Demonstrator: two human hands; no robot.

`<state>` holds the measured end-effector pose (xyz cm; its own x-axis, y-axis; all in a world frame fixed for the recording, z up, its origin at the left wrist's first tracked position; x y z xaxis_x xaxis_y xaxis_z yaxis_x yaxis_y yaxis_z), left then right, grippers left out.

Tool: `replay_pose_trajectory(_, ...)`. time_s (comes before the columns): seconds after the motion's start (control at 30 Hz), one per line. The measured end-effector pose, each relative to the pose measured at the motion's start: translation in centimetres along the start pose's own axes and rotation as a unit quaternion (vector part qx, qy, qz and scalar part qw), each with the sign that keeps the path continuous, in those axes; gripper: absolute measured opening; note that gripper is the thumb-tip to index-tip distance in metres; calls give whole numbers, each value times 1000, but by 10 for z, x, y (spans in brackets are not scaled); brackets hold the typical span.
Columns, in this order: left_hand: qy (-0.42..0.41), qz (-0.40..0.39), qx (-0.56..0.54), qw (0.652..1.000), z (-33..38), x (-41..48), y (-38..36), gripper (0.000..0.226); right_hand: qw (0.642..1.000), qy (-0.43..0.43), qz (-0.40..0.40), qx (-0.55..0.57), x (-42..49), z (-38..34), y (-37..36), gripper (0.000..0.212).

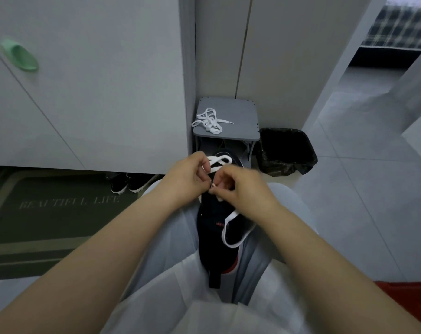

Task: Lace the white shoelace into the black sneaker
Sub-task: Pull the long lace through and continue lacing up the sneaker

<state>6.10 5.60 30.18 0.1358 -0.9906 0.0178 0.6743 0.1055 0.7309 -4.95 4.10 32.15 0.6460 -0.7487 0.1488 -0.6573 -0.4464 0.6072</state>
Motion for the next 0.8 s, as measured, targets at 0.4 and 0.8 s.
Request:
replay_pose_trajectory(0.4,29,-50,-5,998,-15,3,-3,21,983,34,-1,-179,8,5,-25,23)
replay_pose_trajectory(0.8,12,-55,-35,998,-21,-3,-3,23,985,101,71,-119,2,11,-27,16)
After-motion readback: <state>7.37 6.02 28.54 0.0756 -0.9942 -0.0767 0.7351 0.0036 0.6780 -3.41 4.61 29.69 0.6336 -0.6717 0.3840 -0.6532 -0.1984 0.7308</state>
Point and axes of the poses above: each hand's wrist, its own x-axis towards the middle knuckle, its own y-axis out of the back of the hand, z = x × y, the point moved 8 cm from there along x, towards the middle knuckle, and after that the axes turned 8 degrees about x, right-handed, at the moved point
